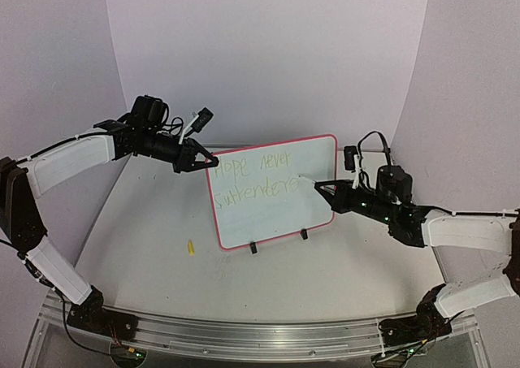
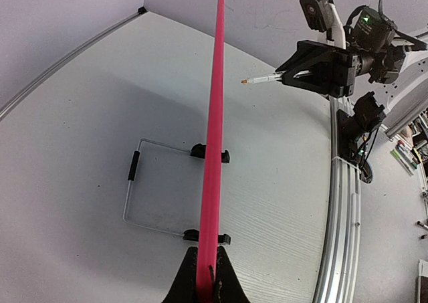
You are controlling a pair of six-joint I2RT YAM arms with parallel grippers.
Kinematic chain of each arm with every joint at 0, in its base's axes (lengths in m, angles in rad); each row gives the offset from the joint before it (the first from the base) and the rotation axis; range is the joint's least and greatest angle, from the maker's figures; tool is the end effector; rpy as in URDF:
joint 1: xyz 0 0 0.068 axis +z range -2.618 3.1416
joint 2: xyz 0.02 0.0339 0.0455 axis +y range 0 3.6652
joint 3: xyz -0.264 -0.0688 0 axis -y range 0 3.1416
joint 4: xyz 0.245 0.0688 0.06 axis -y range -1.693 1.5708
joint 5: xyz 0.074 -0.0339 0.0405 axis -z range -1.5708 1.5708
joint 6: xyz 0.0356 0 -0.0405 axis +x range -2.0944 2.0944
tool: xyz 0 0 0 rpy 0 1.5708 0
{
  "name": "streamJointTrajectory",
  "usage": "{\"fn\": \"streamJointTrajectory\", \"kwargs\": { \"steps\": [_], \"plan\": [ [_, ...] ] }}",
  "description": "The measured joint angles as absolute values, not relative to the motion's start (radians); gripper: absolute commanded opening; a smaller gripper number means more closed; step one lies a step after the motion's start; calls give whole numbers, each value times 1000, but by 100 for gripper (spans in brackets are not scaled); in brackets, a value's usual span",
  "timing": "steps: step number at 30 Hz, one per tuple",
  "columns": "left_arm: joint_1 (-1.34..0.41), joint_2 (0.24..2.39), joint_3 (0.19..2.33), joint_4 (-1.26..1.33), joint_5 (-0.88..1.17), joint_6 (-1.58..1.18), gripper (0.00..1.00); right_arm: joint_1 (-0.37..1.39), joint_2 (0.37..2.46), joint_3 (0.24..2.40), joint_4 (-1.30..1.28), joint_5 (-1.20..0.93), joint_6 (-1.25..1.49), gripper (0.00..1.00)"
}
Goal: Write a sentence on the whiteboard
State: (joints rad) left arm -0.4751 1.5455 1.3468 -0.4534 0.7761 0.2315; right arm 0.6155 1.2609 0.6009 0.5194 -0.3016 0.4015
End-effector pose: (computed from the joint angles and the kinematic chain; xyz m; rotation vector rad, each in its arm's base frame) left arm 0.2948 -0.1797 0.3275 1.1425 1.8517 -0.9935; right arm 0.2199 0.1684 0.2470 -0.4276 1.7610 0.9981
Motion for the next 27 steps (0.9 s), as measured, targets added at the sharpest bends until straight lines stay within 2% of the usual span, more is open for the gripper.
{"fn": "streamJointTrajectory", "kwargs": {
  "steps": [27],
  "plan": [
    [-475,1546,1347,-454,776,231,0,616,1345,589,452,-213,382,0]
  ]
}}
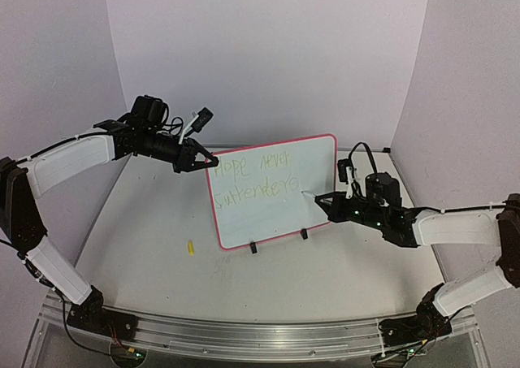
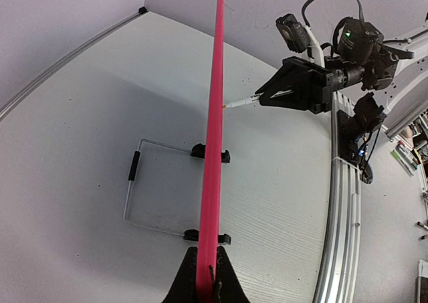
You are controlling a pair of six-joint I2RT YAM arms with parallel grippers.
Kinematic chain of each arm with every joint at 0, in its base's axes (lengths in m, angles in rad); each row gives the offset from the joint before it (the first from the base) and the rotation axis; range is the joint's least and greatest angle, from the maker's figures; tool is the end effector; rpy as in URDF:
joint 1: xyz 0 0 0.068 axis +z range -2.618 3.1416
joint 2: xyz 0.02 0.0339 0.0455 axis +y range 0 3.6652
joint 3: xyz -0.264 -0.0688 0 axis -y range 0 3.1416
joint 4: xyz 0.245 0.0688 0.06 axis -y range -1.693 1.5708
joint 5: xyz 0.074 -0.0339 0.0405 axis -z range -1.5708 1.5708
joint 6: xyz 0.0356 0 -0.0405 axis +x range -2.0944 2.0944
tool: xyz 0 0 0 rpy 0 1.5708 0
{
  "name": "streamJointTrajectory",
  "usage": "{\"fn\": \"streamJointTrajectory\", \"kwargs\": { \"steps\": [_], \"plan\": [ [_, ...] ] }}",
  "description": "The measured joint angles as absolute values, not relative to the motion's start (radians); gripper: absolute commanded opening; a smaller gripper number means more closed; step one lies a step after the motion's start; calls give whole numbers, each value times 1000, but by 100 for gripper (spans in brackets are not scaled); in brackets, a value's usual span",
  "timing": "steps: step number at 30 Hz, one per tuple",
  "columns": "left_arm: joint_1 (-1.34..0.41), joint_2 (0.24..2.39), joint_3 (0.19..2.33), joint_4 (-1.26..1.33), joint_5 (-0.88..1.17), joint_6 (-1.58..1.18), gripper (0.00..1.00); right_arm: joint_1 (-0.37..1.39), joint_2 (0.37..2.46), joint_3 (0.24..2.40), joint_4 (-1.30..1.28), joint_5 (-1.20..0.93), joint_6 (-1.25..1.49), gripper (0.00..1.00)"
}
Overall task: Write a sentence on the whiteboard
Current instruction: Write a sentence on the whiteboard, then place the whiteboard at the center of the board.
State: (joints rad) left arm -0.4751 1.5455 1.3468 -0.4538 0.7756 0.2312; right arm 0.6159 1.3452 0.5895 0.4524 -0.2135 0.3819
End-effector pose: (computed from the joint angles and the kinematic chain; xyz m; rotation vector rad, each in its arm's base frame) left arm 0.2948 -0.1797 0.3275 1.1420 1.8526 -0.9932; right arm 0.2276 0.1704 0.2140 -0.3817 1.9269 0.8728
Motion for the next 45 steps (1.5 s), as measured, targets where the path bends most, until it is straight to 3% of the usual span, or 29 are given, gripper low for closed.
{"fn": "streamJointTrajectory", "kwargs": {
  "steps": [14,16,21,28,33,45],
  "plan": [
    [-475,1546,1347,-454,775,228,2,616,1348,591,454,-212,377,0],
    [-475,1545,1347,-454,774,228,10,616,1346,591,454,-222,373,0],
    [-476,1534,1343,-450,728,236,41,616,1278,584,457,-254,365,0],
    [-474,1492,1314,-430,661,229,68,616,1150,567,494,-275,372,0],
    [-474,1448,1280,-386,586,212,77,616,1140,557,507,-286,380,0],
    [-474,1179,1114,-256,171,-26,79,616,1126,540,505,-283,393,0]
  ]
}}
